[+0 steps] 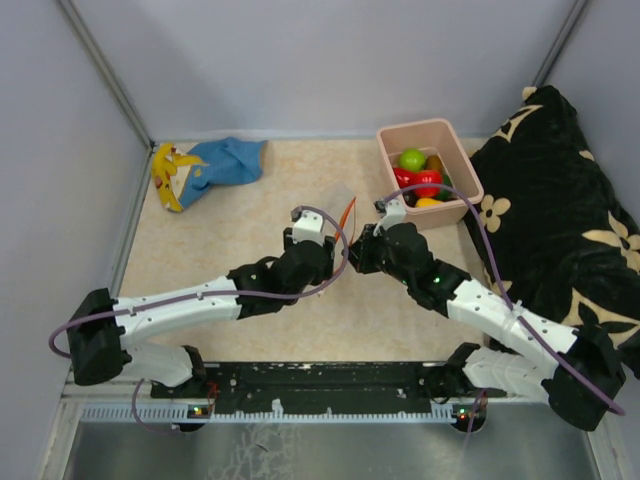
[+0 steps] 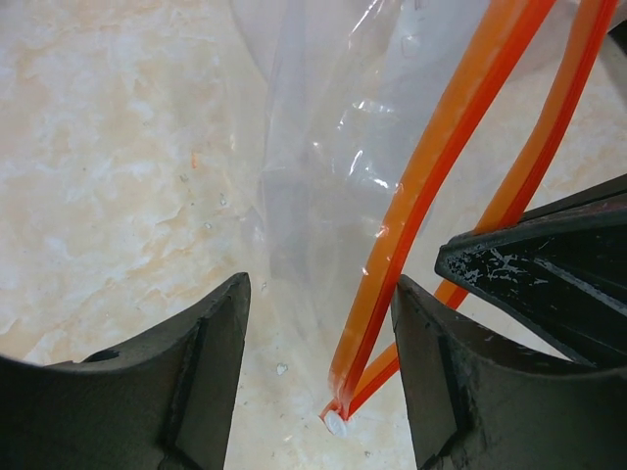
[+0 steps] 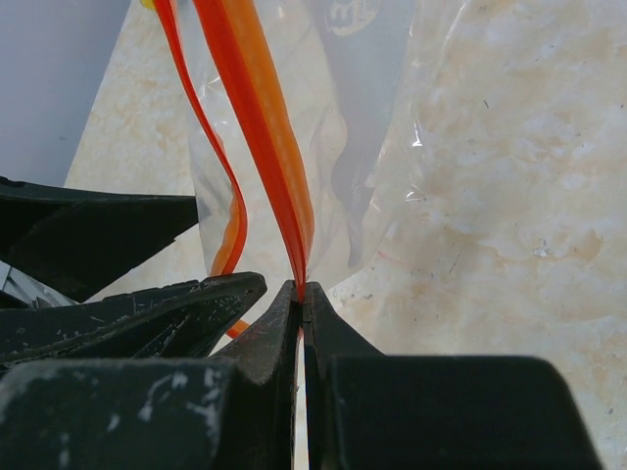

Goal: Place the food in the zip-top bag and seal the zipper
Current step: Open the zipper of the food storage bag.

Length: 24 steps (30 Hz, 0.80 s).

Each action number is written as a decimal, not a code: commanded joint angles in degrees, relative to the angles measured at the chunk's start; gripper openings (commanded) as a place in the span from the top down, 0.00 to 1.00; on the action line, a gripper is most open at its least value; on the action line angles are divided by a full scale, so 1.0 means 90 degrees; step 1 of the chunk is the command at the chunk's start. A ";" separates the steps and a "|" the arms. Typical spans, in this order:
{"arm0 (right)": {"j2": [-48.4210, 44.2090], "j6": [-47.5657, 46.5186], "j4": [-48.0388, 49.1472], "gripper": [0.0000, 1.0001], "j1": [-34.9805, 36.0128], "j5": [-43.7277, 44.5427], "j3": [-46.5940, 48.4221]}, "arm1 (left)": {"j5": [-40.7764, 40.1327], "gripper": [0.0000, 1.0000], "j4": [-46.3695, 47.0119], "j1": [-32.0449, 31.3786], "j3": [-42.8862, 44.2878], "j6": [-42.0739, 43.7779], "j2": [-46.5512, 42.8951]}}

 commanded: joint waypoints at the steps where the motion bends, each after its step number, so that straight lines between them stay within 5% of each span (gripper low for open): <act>1: 0.0015 0.0077 0.0313 1.00 0.0048 0.0026 0.0293 | 0.0034 0.34 0.0269 -0.0031 0.0032 0.0117 -0.0114; 24: 0.0025 0.0178 0.0334 1.00 0.0048 0.0000 0.0218 | 0.0118 0.27 0.0233 -0.0052 0.0078 0.0193 0.0536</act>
